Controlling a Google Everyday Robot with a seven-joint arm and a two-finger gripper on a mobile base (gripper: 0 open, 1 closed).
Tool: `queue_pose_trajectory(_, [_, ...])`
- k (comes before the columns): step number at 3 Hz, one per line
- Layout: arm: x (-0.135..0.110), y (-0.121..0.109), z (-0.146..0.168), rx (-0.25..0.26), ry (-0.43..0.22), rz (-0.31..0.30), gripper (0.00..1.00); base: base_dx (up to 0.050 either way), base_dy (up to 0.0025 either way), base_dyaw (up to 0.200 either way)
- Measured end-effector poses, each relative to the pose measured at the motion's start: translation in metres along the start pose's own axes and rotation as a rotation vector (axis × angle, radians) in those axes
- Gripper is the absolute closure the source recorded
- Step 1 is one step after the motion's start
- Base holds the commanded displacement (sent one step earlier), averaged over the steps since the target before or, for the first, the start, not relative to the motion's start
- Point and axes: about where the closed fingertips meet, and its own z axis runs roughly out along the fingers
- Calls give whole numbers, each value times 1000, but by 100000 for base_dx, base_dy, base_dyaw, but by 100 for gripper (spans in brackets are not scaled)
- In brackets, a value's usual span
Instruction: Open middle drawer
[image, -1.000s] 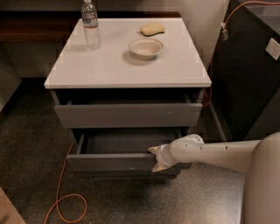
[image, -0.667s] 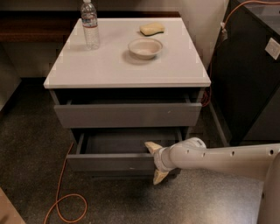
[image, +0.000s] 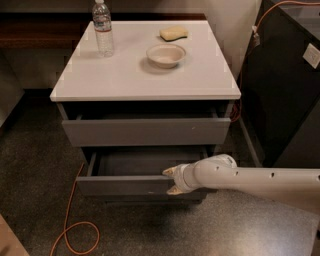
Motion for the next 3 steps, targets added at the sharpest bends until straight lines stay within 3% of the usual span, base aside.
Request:
queue_pose_trajectory(2, [50, -33, -9, 70, 6, 119, 90, 0, 0, 0])
queue_pose_trajectory(3, [73, -46, -4, 80, 21, 165, 100, 0, 0, 0])
